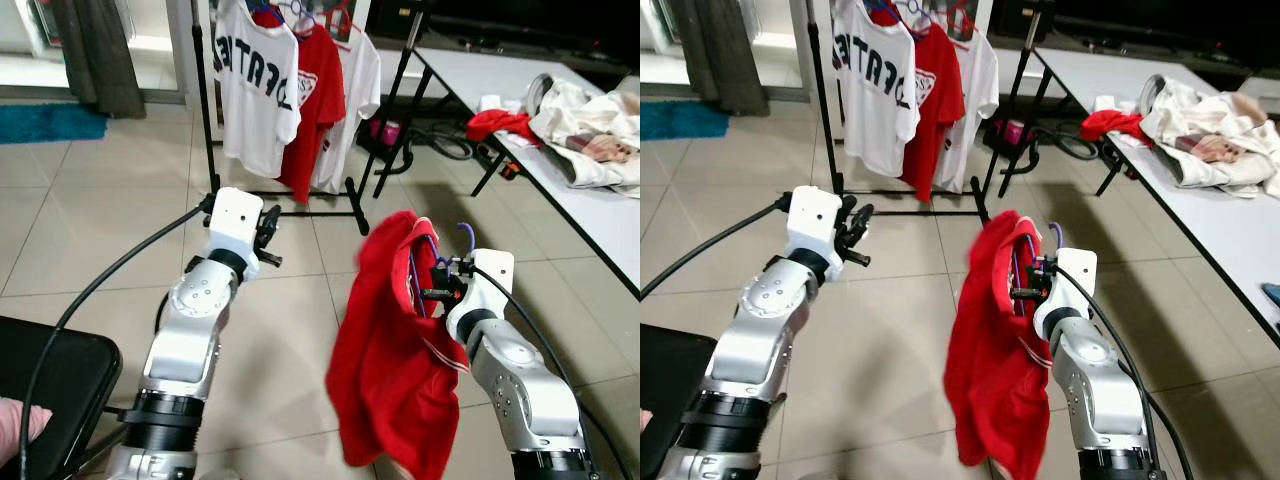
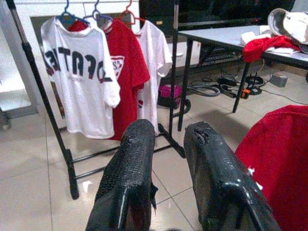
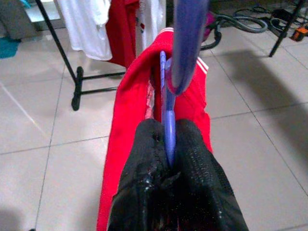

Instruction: Hang hanger

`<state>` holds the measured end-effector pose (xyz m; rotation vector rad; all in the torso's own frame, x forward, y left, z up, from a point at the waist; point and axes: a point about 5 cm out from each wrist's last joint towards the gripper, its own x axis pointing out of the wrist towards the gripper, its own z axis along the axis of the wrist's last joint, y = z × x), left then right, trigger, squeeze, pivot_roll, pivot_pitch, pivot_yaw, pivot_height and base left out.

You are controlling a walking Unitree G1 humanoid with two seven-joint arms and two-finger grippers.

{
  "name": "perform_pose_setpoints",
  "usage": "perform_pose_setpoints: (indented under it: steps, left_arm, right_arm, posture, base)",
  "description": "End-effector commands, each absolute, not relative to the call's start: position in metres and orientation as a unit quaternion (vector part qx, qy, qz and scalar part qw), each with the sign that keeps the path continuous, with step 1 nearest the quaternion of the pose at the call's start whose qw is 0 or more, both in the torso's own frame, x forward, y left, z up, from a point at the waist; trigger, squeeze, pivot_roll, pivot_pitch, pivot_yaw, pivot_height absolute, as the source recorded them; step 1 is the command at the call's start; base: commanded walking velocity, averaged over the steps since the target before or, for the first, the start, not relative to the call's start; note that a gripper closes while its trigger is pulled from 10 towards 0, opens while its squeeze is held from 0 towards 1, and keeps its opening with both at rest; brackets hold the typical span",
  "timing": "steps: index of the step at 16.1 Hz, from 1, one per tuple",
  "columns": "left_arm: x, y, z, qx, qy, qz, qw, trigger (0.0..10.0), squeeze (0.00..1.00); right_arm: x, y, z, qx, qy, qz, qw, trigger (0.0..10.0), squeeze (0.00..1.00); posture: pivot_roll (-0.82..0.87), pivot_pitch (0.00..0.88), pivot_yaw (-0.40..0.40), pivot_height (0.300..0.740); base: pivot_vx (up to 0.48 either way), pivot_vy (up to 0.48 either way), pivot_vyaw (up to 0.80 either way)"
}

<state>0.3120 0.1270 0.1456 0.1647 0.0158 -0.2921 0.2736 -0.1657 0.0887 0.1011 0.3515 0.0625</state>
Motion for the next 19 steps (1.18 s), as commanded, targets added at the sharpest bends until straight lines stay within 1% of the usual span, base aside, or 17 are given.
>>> perform_pose_setpoints:
  steps: [1, 2, 3, 4, 5, 7, 9, 10, 11, 14, 15, 16, 19]
  left_arm:
    - [0.309, 0.122, 0.147, 0.08, 0.002, -0.147, 0.986, 10.0, 0.0]
    - [0.307, 0.12, 0.146, 0.076, 0.0, -0.149, 0.986, 10.0, 0.0]
    - [0.305, 0.122, 0.145, 0.072, 0.001, -0.148, 0.986, 10.0, 0.0]
    - [0.305, 0.123, 0.144, 0.07, 0.003, -0.148, 0.986, 10.0, 0.0]
    - [0.303, 0.126, 0.141, 0.069, 0.013, -0.147, 0.987, 10.0, 0.0]
    - [0.301, 0.127, 0.14, 0.075, 0.012, -0.148, 0.986, 10.0, 0.0]
    - [0.299, 0.126, 0.139, 0.083, 0.01, -0.152, 0.985, 10.0, 0.0]
    - [0.296, 0.126, 0.137, 0.094, 0.009, -0.16, 0.983, 10.0, 0.0]
    - [0.293, 0.128, 0.135, 0.096, 0.014, -0.164, 0.982, 10.0, 0.0]
    - [0.292, 0.134, 0.13, 0.093, 0.022, -0.153, 0.984, 10.0, 0.0]
    - [0.293, 0.135, 0.132, 0.079, 0.021, -0.147, 0.986, 10.0, 0.0]
    - [0.294, 0.135, 0.133, 0.072, 0.022, -0.146, 0.986, 10.0, 0.0]
    - [0.295, 0.131, 0.135, 0.077, 0.018, -0.151, 0.985, 10.0, 0.0]
  right_arm:
    - [0.276, -0.171, 0.104, 0.024, 0.143, 0.033, 0.989, 10.0, 0.0]
    - [0.276, -0.173, 0.105, 0.012, 0.14, 0.016, 0.99, 10.0, 0.0]
    - [0.276, -0.174, 0.104, -0.001, 0.145, 0.009, 0.989, 10.0, 0.0]
    - [0.276, -0.173, 0.103, -0.002, 0.146, 0.013, 0.989, 10.0, 0.0]
    - [0.274, -0.175, 0.107, -0.001, 0.141, -0.012, 0.99, 10.0, 0.0]
    - [0.274, -0.176, 0.111, 0.024, 0.132, -0.009, 0.991, 10.0, 0.0]
    - [0.274, -0.178, 0.114, 0.01, 0.117, -0.02, 0.993, 10.0, 0.0]
    - [0.275, -0.18, 0.115, -0.005, 0.102, -0.039, 0.994, 10.0, 0.0]
    - [0.274, -0.176, 0.117, -0.002, 0.093, -0.025, 0.995, 10.0, 0.0]
    - [0.272, -0.172, 0.113, 0.014, 0.108, -0.016, 0.994, 10.0, 0.0]
    - [0.272, -0.166, 0.113, 0.022, 0.113, 0.003, 0.993, 10.0, 0.0]
    - [0.273, -0.164, 0.113, 0.032, 0.111, 0.0, 0.993, 10.0, 0.0]
    - [0.276, -0.166, 0.118, 0.025, 0.097, -0.003, 0.995, 10.0, 0.0]
  posture:
    - [0.04, 0.009, -0.106, 0.74]
    - [0.02, 0.016, -0.091, 0.74]
    - [0.01, 0.015, -0.069, 0.74]
    - [0.0, 0.016, -0.064, 0.74]
    - [-0.01, 0.014, -0.045, 0.74]
    - [-0.02, 0.016, -0.03, 0.74]
    - [-0.01, 0.029, -0.023, 0.74]
    - [-0.01, 0.036, -0.019, 0.74]
    - [-0.01, 0.04, -0.018, 0.74]
    - [-0.02, 0.045, -0.022, 0.74]
    - [-0.02, 0.046, -0.022, 0.74]
    - [-0.03, 0.045, -0.021, 0.74]
    - [-0.02, 0.052, -0.009, 0.74]
  base:
    - [0.296, 0.0, 0.0]
    - [0.296, 0.0, 0.0]
    - [0.292, 0.0, 0.0]
    - [0.292, 0.0, 0.0]
    - [0.281, 0.0, -0.49]
    - [0.287, 0.0, -0.6]
    - [0.287, 0.0, -0.73]
    - [0.289, 0.0, 0.0]
    - [0.292, 0.0, 0.0]
    - [0.298, 0.0, 0.0]
    - [0.304, 0.0, 0.0]
    - [0.304, 0.0, 0.0]
    - [0.303, 0.0, 0.0]
